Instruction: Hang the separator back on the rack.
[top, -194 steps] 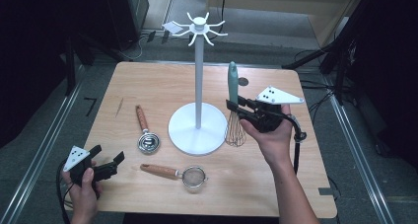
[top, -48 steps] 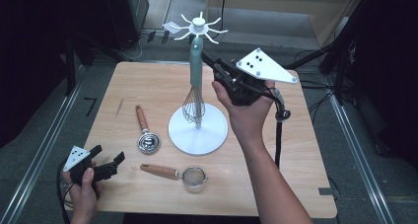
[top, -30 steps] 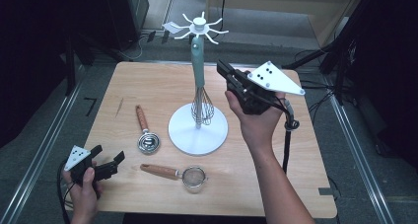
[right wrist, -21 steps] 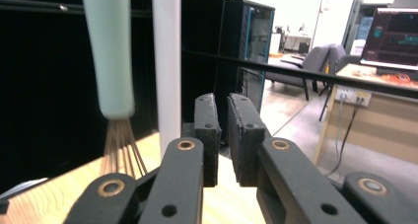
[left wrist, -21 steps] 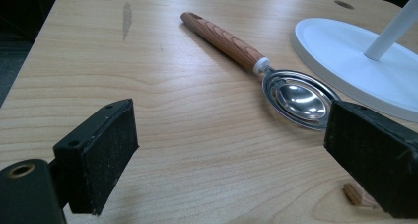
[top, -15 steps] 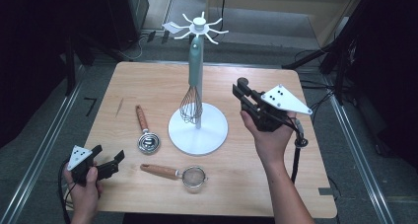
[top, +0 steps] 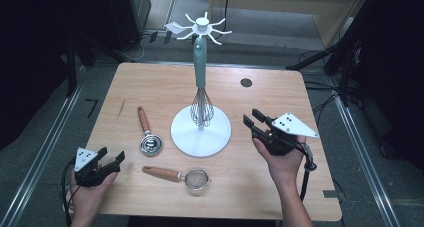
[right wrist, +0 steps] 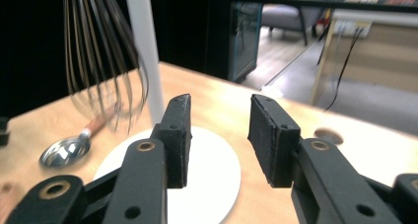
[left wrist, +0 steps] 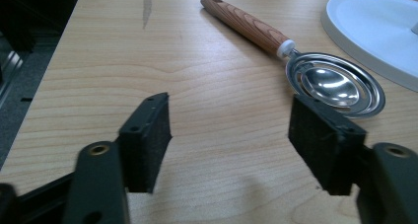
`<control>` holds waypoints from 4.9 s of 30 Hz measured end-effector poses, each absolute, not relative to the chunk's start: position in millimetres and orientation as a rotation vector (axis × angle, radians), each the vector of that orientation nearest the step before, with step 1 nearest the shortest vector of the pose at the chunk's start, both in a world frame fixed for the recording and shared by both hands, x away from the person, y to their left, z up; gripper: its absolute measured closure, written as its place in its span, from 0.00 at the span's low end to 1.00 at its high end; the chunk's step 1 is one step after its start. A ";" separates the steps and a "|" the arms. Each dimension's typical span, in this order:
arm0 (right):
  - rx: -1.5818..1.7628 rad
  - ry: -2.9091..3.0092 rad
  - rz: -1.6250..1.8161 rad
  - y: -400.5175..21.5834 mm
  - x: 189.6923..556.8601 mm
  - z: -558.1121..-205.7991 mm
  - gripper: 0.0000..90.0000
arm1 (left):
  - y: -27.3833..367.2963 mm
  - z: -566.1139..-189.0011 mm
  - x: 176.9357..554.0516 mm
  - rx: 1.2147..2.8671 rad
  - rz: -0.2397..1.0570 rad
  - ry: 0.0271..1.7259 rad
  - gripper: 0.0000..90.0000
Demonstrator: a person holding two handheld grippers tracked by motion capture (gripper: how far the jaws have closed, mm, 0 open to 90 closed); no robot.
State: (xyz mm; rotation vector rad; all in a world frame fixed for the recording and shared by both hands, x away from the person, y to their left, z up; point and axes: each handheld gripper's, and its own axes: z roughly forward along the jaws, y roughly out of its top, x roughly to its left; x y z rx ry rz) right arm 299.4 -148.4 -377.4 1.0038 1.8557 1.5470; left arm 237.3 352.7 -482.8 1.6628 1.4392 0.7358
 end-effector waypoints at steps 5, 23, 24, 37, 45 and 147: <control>0.983 1.961 1.501 -149.5 288.3 -397.9 0.64 | 349.9 -483.7 237.5 1.724 0.700 1.452 0.62; 1.019 2.269 1.405 -118.4 272.9 -455.0 0.62 | 313.8 -484.2 228.6 1.887 0.420 1.377 1.00; 1.015 2.275 1.390 -115.5 271.8 -456.0 0.61 | 315.2 -484.5 228.8 1.894 0.391 1.382 1.00; 1.050 2.368 1.383 -96.7 266.3 -464.1 0.59 | 308.6 -488.0 233.1 1.872 0.334 1.393 1.00; 1.031 2.458 1.388 -80.6 261.0 -467.4 0.61 | 306.9 -487.3 232.0 1.881 0.326 1.391 1.00; 0.963 2.534 1.141 -117.6 245.3 -455.0 0.60 | 204.1 -492.6 226.9 1.984 0.174 1.186 0.94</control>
